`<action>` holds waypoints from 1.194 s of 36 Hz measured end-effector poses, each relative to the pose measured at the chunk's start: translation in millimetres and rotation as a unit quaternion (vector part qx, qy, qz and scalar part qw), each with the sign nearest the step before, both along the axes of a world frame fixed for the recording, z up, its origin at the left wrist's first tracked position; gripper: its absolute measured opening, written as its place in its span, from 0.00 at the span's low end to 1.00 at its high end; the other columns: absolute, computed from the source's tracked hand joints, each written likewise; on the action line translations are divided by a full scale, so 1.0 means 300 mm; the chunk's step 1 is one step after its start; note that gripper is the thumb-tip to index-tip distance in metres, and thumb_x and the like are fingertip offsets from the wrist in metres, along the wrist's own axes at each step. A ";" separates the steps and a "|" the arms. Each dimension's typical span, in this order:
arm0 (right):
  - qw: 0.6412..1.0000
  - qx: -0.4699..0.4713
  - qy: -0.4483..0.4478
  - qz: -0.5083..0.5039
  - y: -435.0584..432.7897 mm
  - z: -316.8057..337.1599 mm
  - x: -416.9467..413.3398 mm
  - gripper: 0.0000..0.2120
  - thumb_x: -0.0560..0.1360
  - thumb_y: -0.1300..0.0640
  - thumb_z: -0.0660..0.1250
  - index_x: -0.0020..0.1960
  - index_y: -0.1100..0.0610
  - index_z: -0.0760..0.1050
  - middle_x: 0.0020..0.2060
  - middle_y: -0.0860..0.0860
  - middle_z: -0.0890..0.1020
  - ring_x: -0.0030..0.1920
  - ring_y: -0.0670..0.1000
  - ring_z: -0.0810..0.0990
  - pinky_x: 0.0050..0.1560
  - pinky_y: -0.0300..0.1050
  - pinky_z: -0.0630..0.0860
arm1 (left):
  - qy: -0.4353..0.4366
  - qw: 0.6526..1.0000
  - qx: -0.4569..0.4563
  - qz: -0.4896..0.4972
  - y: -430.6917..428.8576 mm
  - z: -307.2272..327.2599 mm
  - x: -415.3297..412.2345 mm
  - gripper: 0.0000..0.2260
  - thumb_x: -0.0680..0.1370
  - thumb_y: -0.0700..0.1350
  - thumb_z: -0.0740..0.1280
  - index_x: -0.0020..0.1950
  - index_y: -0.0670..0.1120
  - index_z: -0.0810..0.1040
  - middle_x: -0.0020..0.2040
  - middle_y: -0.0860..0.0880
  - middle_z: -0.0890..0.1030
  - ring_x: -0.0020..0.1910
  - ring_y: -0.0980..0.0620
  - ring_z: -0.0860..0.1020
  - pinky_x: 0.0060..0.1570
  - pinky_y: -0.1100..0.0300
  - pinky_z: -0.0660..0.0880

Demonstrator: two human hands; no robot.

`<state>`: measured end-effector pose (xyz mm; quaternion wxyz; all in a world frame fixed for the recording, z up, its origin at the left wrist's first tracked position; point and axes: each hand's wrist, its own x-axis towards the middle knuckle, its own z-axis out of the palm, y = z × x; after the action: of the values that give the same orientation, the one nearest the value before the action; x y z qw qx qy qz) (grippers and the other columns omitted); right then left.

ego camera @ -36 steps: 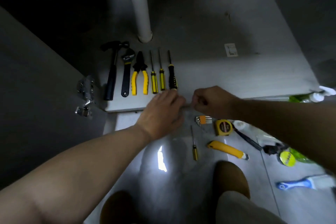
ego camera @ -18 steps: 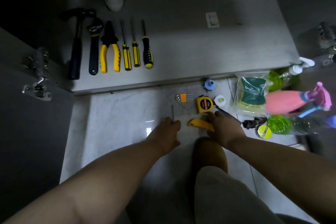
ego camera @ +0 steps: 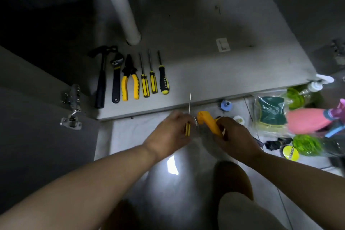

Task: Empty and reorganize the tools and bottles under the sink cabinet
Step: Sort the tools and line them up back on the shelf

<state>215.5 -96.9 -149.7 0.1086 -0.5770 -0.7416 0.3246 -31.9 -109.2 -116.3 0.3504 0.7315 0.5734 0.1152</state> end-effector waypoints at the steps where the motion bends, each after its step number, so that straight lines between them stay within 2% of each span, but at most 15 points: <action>1: 0.999 0.010 0.019 -0.024 0.017 0.018 -0.021 0.17 0.71 0.37 0.64 0.46 0.51 0.73 0.38 0.47 0.76 0.35 0.46 0.76 0.35 0.48 0.73 | -0.004 1.000 0.025 0.017 0.032 0.023 -0.012 0.19 0.72 0.46 0.74 0.61 0.56 0.76 0.54 0.53 0.71 0.49 0.55 0.75 0.51 0.63 0.75; 5: 0.989 0.065 0.091 -0.097 0.099 0.077 -0.086 0.09 0.74 0.47 0.70 0.47 0.49 0.74 0.35 0.45 0.76 0.34 0.44 0.76 0.37 0.47 0.74 | 0.024 0.992 0.105 0.064 0.158 0.089 -0.048 0.17 0.73 0.47 0.76 0.60 0.53 0.79 0.52 0.51 0.74 0.48 0.53 0.75 0.51 0.60 0.75; 8: 0.978 0.094 0.136 -0.129 0.162 0.105 -0.120 0.10 0.75 0.53 0.72 0.43 0.50 0.70 0.32 0.45 0.71 0.32 0.45 0.71 0.35 0.46 0.69 | 0.126 0.975 0.168 0.074 0.254 0.105 -0.061 0.15 0.73 0.56 0.72 0.59 0.57 0.79 0.52 0.52 0.78 0.55 0.49 0.72 0.55 0.54 0.71; 11: 0.968 0.102 0.170 -0.151 0.206 0.124 -0.140 0.10 0.76 0.53 0.72 0.42 0.51 0.71 0.31 0.47 0.71 0.31 0.49 0.71 0.34 0.46 0.70 | 0.202 0.957 0.194 0.081 0.334 0.106 -0.055 0.17 0.72 0.61 0.70 0.59 0.58 0.80 0.51 0.53 0.81 0.57 0.47 0.71 0.56 0.52 0.68; 15: 0.964 0.098 0.179 -0.169 0.237 0.134 -0.145 0.10 0.76 0.51 0.72 0.43 0.52 0.73 0.31 0.51 0.76 0.32 0.52 0.75 0.35 0.48 0.74 | 0.254 0.949 0.174 0.063 0.384 0.090 -0.039 0.19 0.72 0.63 0.67 0.61 0.59 0.80 0.55 0.53 0.81 0.61 0.48 0.70 0.57 0.52 0.64; 21: 0.969 0.083 0.158 -0.169 0.282 0.141 -0.151 0.09 0.76 0.51 0.73 0.44 0.53 0.74 0.32 0.50 0.78 0.33 0.52 0.79 0.34 0.43 0.74 | 0.285 0.944 0.162 0.046 0.400 0.066 -0.047 0.20 0.76 0.64 0.64 0.65 0.59 0.79 0.58 0.53 0.80 0.62 0.47 0.68 0.59 0.51 0.63; 26: 0.981 0.087 0.114 -0.132 0.338 0.161 -0.167 0.10 0.76 0.50 0.72 0.47 0.55 0.76 0.39 0.53 0.79 0.38 0.54 0.79 0.41 0.50 0.78 | 0.293 0.941 0.164 0.052 0.401 0.072 -0.049 0.19 0.77 0.63 0.64 0.65 0.59 0.79 0.58 0.53 0.79 0.63 0.46 0.68 0.59 0.51 0.64; 30: 0.986 0.098 0.072 -0.116 0.389 0.170 -0.176 0.09 0.76 0.49 0.71 0.50 0.53 0.78 0.44 0.52 0.79 0.43 0.53 0.78 0.44 0.49 0.75 | 0.289 0.943 0.155 0.052 0.395 0.069 -0.054 0.19 0.78 0.62 0.64 0.67 0.59 0.78 0.61 0.52 0.78 0.65 0.46 0.67 0.60 0.52 0.63; 35: 0.991 0.091 0.006 -0.096 0.469 0.183 -0.204 0.10 0.76 0.48 0.71 0.53 0.52 0.79 0.47 0.52 0.78 0.47 0.53 0.78 0.45 0.44 0.70 | 0.284 0.945 0.154 0.057 0.386 0.062 -0.062 0.20 0.78 0.61 0.63 0.69 0.59 0.77 0.62 0.52 0.77 0.65 0.45 0.66 0.60 0.52 0.63; 39: 0.994 0.047 -0.051 -0.084 0.529 0.213 -0.262 0.12 0.75 0.49 0.71 0.55 0.52 0.78 0.50 0.54 0.79 0.49 0.56 0.79 0.49 0.49 0.77 | 0.256 0.951 0.160 0.067 0.378 0.055 -0.072 0.21 0.76 0.61 0.66 0.69 0.59 0.76 0.61 0.52 0.76 0.65 0.45 0.66 0.60 0.52 0.62; 43: 0.992 -0.011 -0.070 -0.101 0.549 0.222 -0.332 0.11 0.73 0.51 0.72 0.51 0.55 0.75 0.47 0.55 0.80 0.48 0.57 0.80 0.46 0.50 0.78 | 0.247 0.951 0.172 0.070 0.372 0.051 -0.090 0.23 0.75 0.61 0.67 0.69 0.58 0.76 0.60 0.53 0.76 0.64 0.45 0.67 0.59 0.52 0.62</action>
<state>116.0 67.8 -82.9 0.0818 -0.6714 -0.6818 0.2789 -59.0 2.3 -100.9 0.0577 0.7443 0.6633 0.0524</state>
